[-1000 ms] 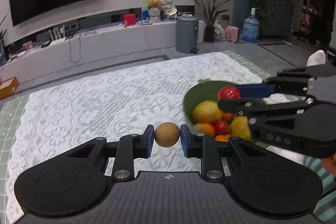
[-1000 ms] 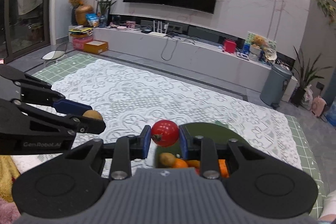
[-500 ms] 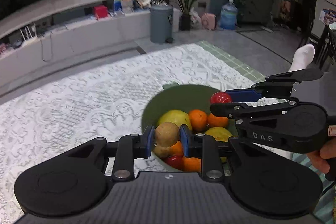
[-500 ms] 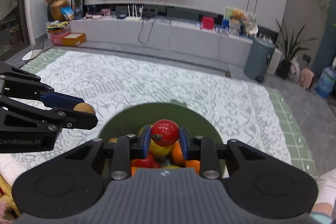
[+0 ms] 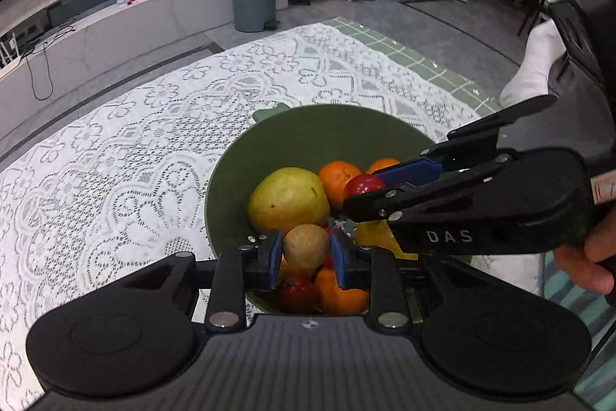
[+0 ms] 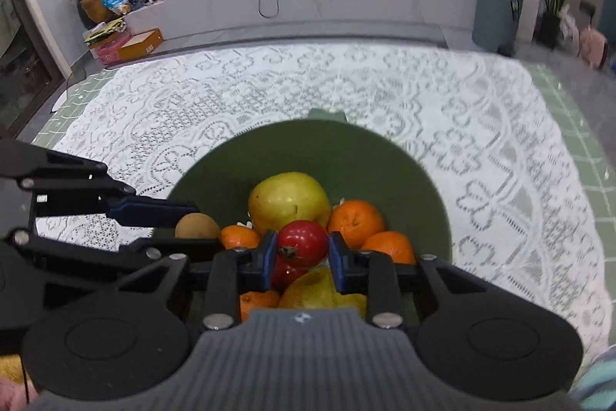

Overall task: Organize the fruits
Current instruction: 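Open the left gripper over the colander while the right gripper releases the tomato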

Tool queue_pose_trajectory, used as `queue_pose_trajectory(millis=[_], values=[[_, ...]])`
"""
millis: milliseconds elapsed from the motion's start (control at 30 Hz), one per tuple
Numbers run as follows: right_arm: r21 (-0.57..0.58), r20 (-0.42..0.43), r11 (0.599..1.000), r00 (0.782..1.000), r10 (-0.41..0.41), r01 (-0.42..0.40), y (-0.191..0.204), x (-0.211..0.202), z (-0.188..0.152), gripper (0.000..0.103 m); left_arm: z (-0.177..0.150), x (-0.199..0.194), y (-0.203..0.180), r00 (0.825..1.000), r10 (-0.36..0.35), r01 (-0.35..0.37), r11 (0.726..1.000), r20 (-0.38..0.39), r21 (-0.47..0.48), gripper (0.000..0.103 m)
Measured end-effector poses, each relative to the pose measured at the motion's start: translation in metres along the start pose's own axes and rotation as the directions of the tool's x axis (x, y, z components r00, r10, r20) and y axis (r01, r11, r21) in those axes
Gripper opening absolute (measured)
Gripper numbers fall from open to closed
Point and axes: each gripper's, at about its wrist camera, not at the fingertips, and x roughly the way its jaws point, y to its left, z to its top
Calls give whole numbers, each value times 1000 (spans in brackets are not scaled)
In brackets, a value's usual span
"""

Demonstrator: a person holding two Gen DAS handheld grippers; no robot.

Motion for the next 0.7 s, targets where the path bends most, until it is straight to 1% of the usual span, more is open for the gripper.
queue_pose_trajectory(millis=[233,533,700], values=[[31,-47,999,999,-18,19,-3,16,0,26,-1,11,-1,1000,3,-2,999,-13,38,30],[57,-63,998,998,-19,23,-7,27,2,26,-1,22,1,999,17,-15,998,-29,60,30],[82,-65,996,998,-12,17,-9,29,2,27,-2,24,0,999,26,-24,997,-27,74,32]])
